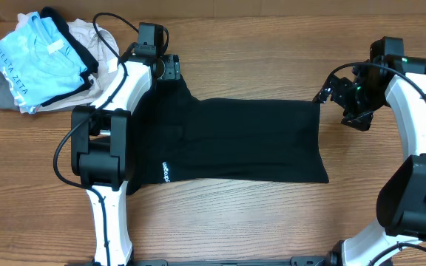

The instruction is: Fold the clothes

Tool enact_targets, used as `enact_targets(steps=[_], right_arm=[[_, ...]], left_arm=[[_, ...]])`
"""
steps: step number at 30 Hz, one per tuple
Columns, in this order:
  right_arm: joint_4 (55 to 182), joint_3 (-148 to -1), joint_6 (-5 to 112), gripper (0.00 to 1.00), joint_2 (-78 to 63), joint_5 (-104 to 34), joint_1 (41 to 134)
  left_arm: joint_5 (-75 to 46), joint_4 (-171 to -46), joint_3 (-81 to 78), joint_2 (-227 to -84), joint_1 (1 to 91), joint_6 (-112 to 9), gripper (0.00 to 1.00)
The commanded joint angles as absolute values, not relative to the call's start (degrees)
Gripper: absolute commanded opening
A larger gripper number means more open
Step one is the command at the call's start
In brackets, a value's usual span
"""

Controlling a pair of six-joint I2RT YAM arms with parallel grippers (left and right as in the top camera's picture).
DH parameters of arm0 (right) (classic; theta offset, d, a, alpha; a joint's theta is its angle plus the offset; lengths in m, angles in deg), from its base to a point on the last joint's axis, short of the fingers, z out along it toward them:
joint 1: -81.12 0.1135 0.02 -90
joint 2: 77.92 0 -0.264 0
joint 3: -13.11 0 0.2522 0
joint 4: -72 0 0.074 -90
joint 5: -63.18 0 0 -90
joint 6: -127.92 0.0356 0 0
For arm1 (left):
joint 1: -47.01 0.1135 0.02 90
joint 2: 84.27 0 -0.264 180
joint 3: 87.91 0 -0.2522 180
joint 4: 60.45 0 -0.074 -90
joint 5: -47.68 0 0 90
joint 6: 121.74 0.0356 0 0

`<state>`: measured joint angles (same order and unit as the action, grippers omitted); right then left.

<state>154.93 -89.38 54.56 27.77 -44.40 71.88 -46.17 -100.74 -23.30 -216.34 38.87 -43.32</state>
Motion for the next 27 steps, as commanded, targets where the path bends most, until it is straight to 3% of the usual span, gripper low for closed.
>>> enact_targets(steps=[1,27], right_arm=[[154.82,-90.28,54.21,1.00,27.21,-44.01,72.06],[153.18,-89.69,54.41,1.00,27.64,-44.01,72.06]], left_arm=[[-47.44,-100.28,-24.09,-217.78,39.09,-41.90,0.80],[-47.40,-98.88,-24.06,-219.84,39.06,-40.30,0.80]])
